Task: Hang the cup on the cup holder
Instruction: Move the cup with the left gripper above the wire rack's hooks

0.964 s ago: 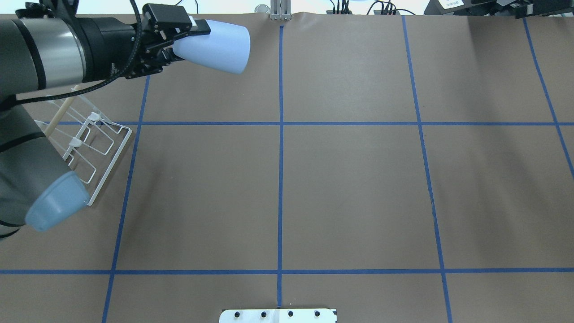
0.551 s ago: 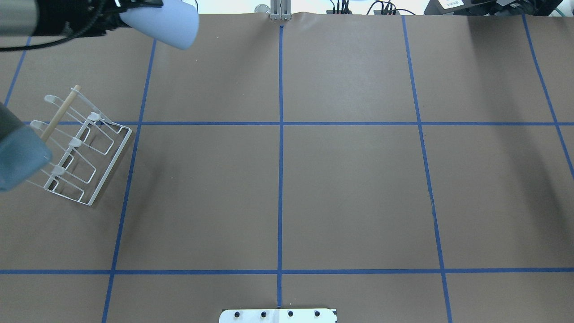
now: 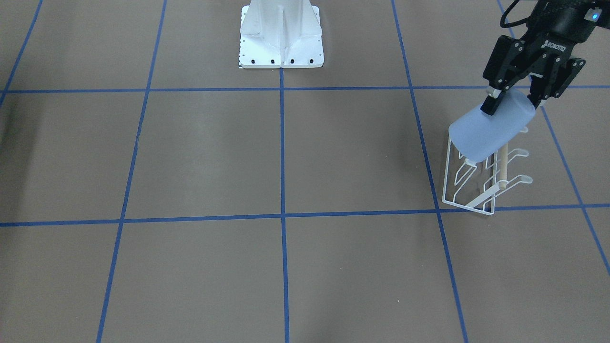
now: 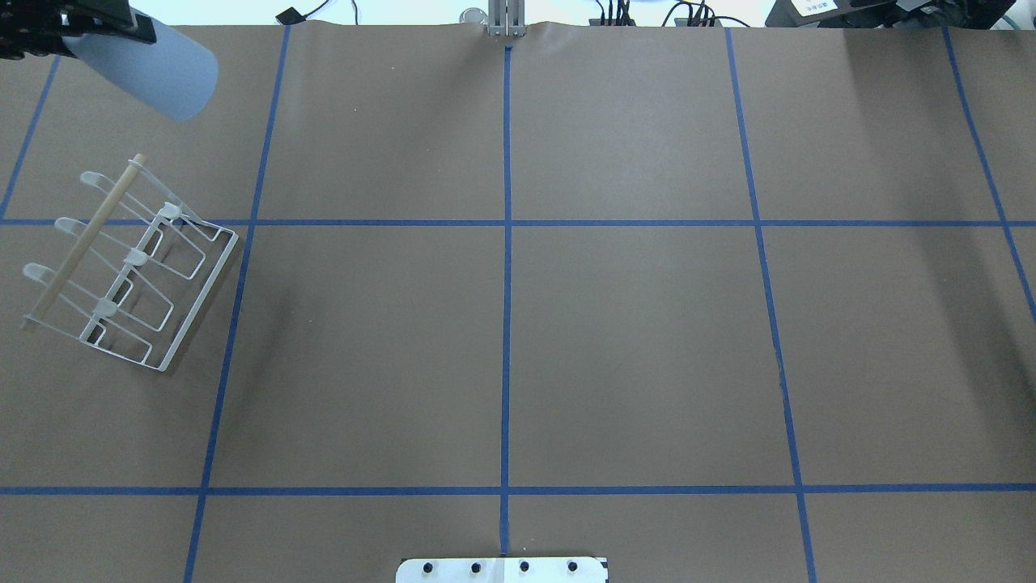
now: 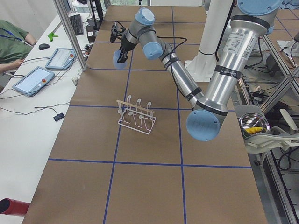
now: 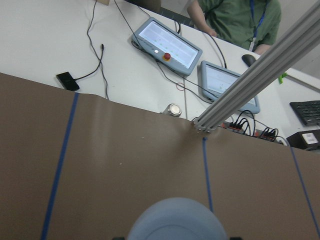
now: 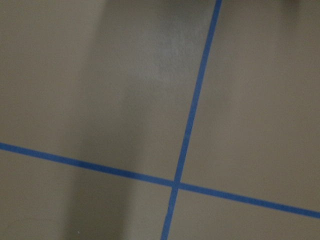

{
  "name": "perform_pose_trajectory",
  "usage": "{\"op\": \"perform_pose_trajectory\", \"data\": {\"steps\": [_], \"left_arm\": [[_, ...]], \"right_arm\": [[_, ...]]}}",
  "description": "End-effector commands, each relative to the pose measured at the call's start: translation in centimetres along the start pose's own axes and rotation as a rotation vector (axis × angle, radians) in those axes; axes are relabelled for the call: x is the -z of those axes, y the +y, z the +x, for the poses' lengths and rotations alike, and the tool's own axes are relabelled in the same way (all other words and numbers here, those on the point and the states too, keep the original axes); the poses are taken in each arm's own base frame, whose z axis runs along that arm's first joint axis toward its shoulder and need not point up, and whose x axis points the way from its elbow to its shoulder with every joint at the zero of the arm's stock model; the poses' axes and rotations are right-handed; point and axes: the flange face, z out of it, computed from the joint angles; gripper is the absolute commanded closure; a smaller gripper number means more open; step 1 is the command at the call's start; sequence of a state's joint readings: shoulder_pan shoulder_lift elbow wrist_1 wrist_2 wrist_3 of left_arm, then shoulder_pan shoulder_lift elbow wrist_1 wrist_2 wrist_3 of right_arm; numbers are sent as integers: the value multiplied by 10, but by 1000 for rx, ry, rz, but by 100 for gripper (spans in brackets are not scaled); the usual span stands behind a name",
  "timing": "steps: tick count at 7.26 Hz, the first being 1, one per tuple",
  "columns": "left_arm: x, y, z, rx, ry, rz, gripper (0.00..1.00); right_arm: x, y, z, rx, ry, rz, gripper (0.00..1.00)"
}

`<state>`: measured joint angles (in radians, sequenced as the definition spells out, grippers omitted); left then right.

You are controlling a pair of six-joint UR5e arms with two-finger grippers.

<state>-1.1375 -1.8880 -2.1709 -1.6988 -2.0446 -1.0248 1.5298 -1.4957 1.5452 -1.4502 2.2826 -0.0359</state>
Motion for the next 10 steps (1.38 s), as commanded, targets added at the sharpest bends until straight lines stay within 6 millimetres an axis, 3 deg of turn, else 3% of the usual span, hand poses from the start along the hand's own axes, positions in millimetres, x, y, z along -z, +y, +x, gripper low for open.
{"op": "perform_pose_trajectory", "data": {"steps": [1,3,5,7,10], "left_arm": [[6,14,-15,-13,-96,-70,100],[-15,30,-28,-57,-186,-169,100],[-36,40,-23,-113,-235,-244,100],[-75,35,-19,-111,-269,-283,100],[-95,31,-25,-125,-298,-289,100]], "right_arm": [[-15,25,11,-39,0,-38,0],[-18,33,13,-51,7,-54,0],[-20,27,1,-51,11,-87,0],[-11,13,-13,-57,50,-123,0],[-8,11,-16,-57,52,-123,0]]}}
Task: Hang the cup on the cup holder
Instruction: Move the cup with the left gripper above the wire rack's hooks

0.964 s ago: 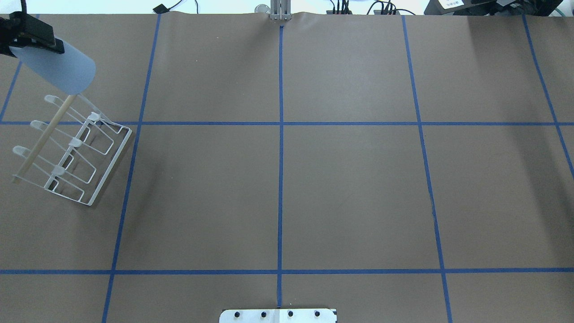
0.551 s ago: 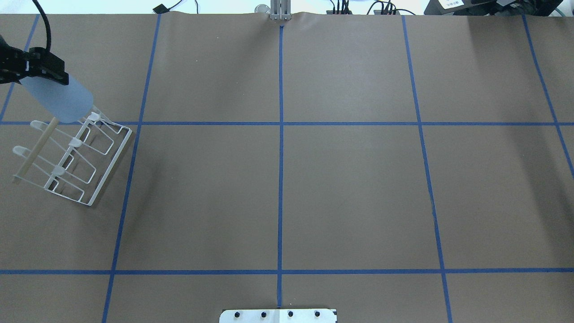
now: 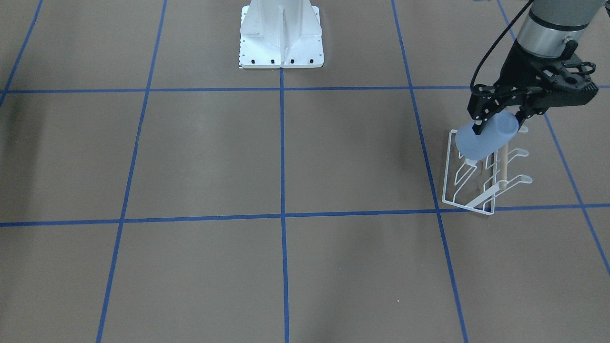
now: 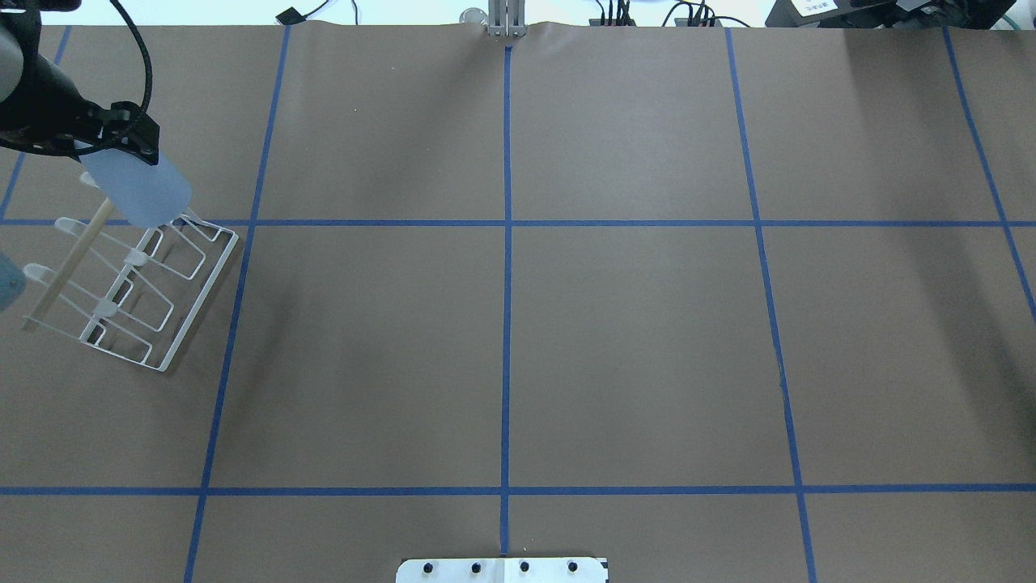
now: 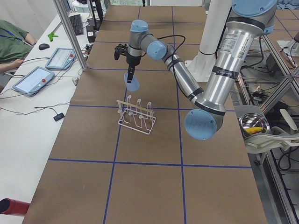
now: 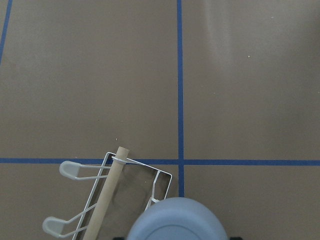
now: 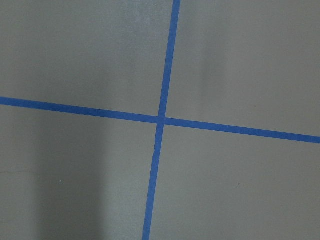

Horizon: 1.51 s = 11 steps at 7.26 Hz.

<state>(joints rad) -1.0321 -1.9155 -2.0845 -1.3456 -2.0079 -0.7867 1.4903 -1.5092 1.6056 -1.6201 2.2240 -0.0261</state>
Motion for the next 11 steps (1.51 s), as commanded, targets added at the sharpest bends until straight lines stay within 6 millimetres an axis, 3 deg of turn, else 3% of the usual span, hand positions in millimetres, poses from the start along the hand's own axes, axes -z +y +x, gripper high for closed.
{"op": "perform_pose_trajectory", "data": {"steps": [1,3,11], "left_arm": [[-18,-9,-1,-24,-11,-11,100],[-43,-21,-6,-28,-2,-3,100],[-59,-10,-22,-18,-27,-31,100]], "right_arm": [[1,0,-1,0,1,-1,0],[1,-1,-1,2,1,0,0],[-1,1,-1,0,-1,-6,0]]}}
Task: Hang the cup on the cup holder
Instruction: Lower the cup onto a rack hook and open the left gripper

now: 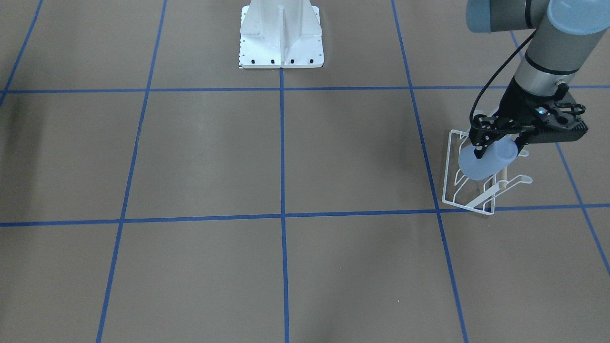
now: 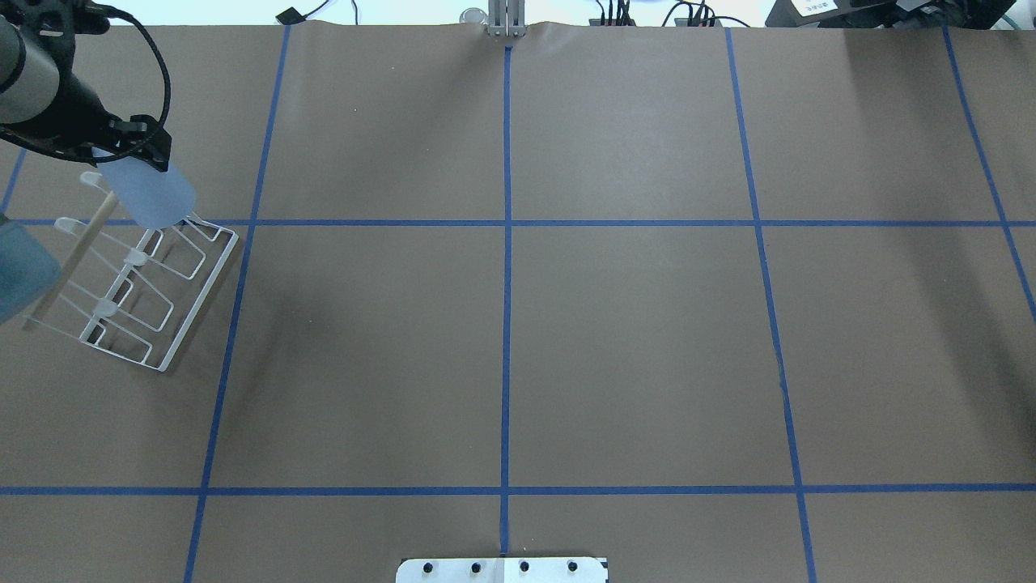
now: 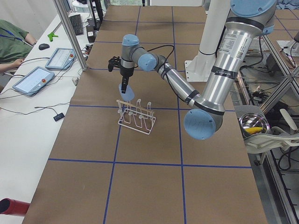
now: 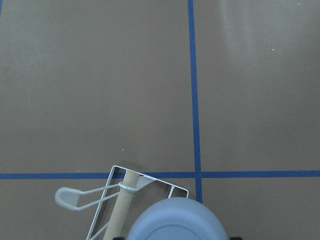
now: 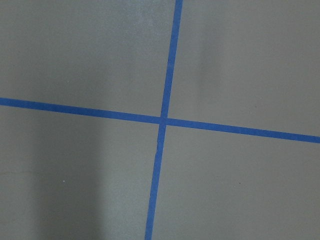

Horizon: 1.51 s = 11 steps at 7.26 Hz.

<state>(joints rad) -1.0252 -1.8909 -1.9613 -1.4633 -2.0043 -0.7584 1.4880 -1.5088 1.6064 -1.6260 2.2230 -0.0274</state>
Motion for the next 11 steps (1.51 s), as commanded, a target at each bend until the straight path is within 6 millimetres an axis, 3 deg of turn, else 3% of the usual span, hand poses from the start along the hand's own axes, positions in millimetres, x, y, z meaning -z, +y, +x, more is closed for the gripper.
{"op": "perform_pose_trajectory", "data": {"steps": [1,5,6,7,10,11], "left_arm": [[-14,6,0,-1,-11,-27,100],[-36,14,11,-14,-20,-58,100],[-43,13,9,-18,-21,-59,69],[-42,11,9,-23,-22,-33,2],[-9,10,12,-40,3,26,1],[1,0,-2,-49,-2,47,1]], "right_arm": [[-2,2,1,-2,-3,-3,0],[-2,2,1,-2,-1,-3,0],[-2,3,1,-3,-3,-4,0],[-2,3,1,-3,-3,-4,0],[-2,3,1,-2,-9,-3,0],[-2,3,0,3,-12,0,0]]}}
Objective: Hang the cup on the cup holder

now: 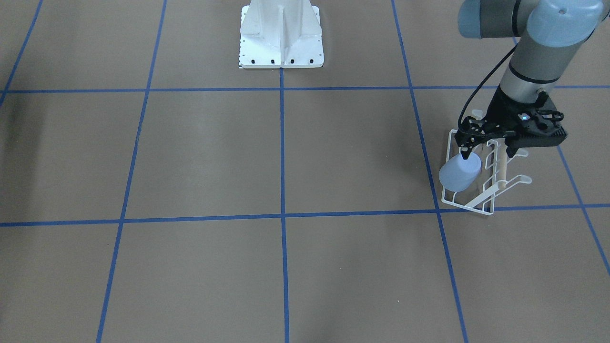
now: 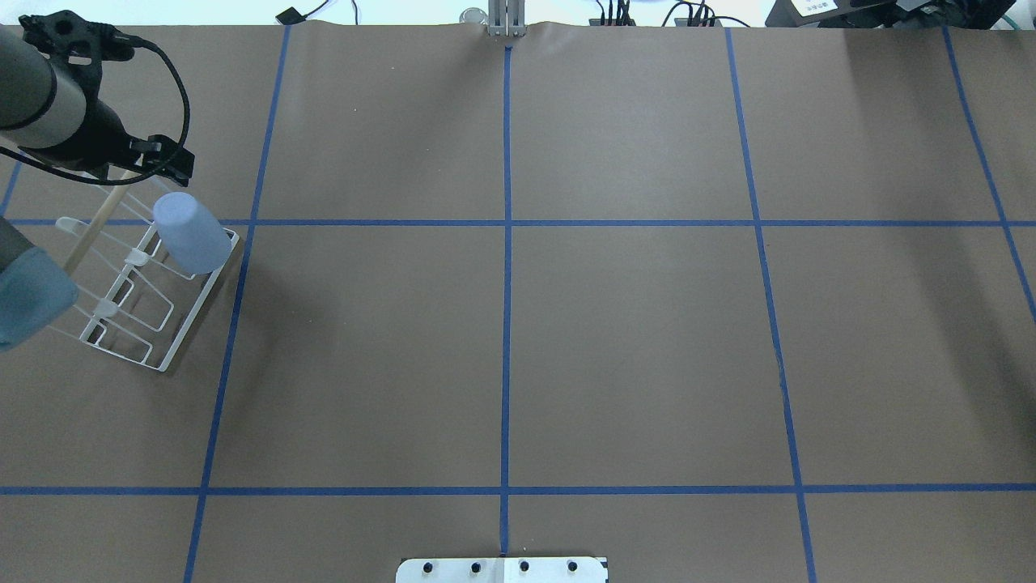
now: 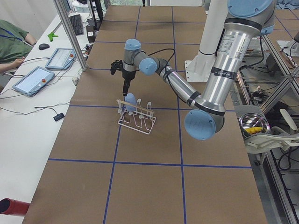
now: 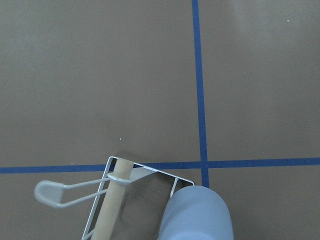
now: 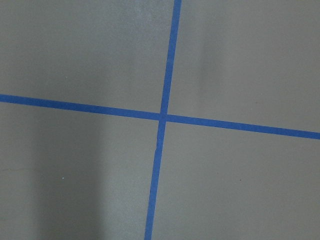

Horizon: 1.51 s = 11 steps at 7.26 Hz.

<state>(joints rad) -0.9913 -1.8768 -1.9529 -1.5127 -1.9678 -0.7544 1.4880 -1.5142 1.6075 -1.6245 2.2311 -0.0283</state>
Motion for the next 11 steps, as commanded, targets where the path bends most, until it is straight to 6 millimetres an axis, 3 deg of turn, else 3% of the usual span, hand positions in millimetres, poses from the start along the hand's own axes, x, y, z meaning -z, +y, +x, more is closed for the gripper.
{"op": "perform_pose_trajectory", "data": {"steps": [1,2,4,5,6,7,8,10,11], "left_arm": [[27,-20,-50,-58,-37,32,1],[29,-19,-100,-71,-31,-11,1],[24,9,-234,-54,-22,-83,1],[10,7,-279,-14,-44,-110,1],[12,20,-318,-38,-54,-108,1],[1,37,-344,-95,-56,-108,1],[-16,40,-367,-79,-53,-120,1],[-57,59,-399,-27,-30,-196,1],[-66,54,-405,-38,-27,-179,1]], "right_arm": [[-1,2,1,13,-4,2,0],[1,6,0,20,3,11,0],[0,9,2,14,7,8,0],[0,11,9,-5,6,7,0],[4,10,7,-12,-3,14,0],[4,11,6,-13,-15,13,0],[7,10,5,-16,-24,17,0],[18,12,8,-25,-29,38,0],[18,13,9,-27,-29,38,0]]}}
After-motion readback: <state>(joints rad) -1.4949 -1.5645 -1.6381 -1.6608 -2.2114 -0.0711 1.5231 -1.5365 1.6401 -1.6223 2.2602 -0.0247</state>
